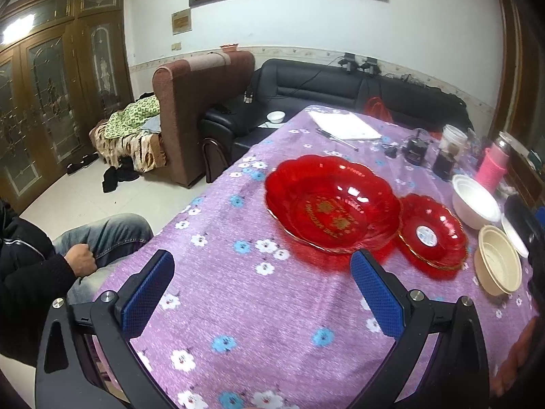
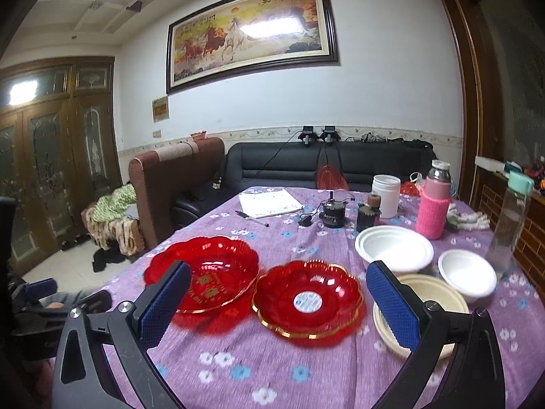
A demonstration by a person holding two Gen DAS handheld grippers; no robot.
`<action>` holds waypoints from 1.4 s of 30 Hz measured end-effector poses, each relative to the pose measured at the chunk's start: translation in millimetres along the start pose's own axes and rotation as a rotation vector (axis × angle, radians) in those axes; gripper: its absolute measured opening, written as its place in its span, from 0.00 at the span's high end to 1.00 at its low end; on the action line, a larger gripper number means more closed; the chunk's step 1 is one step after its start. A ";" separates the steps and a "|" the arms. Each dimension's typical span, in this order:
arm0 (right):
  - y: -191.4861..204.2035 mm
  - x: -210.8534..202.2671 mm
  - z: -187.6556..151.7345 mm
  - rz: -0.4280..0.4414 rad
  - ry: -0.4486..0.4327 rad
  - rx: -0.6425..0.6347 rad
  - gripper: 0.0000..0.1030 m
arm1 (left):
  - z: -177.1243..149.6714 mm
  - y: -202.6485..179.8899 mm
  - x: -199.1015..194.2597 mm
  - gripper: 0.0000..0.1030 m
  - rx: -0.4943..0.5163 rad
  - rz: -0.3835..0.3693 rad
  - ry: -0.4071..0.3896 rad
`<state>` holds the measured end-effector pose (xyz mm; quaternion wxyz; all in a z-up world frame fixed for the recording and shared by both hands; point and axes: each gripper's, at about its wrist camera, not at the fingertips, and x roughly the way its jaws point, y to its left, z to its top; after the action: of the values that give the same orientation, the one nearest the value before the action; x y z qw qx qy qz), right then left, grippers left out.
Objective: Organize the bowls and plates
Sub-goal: 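Move both tools toward the red plates on the table, then grasp the rim of the large red WEDDING plate with the right tool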
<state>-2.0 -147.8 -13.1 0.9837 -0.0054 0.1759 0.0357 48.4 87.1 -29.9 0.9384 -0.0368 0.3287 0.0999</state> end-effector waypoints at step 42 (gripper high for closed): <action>33.0 280.4 54.4 0.270 0.668 -0.155 0.10 | 84.1 18.6 173.5 0.00 -0.042 -0.060 0.514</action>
<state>276.7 -94.5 -59.2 0.8552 -0.0679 0.4831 0.1748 228.3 144.9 -72.5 0.8257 -0.0903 0.5529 0.0660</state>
